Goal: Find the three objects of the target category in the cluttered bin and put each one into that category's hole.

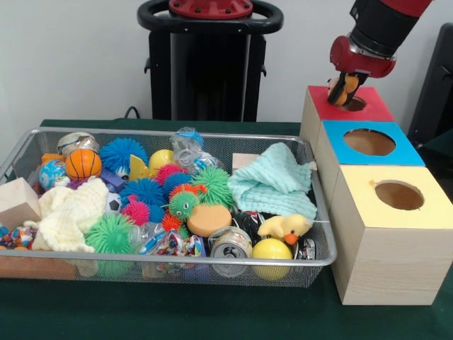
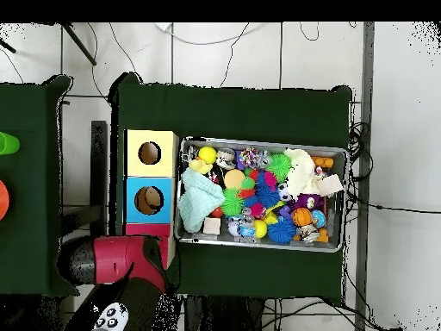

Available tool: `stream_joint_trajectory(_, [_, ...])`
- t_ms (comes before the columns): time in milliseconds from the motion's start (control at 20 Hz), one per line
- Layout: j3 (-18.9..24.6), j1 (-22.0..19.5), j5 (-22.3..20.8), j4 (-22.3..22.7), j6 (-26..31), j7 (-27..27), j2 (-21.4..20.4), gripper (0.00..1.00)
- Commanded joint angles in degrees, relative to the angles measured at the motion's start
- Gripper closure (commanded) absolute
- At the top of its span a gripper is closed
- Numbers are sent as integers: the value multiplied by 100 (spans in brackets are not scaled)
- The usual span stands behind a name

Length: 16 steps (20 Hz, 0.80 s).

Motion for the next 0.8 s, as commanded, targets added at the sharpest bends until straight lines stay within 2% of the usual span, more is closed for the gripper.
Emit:
stream_joint_trajectory(50, [175, -51, 258, -251, 55, 1617, 154, 100])
stream_joint_trajectory(300, [189, -52, 224, -175, -41, 1560, 153, 100])
stream_joint_trajectory(550, [108, 42, 158, -346, 313, 1555, 176, 100])
stream_joint_trajectory(800, [52, 92, 187, -392, 265, 1634, 237, 100])
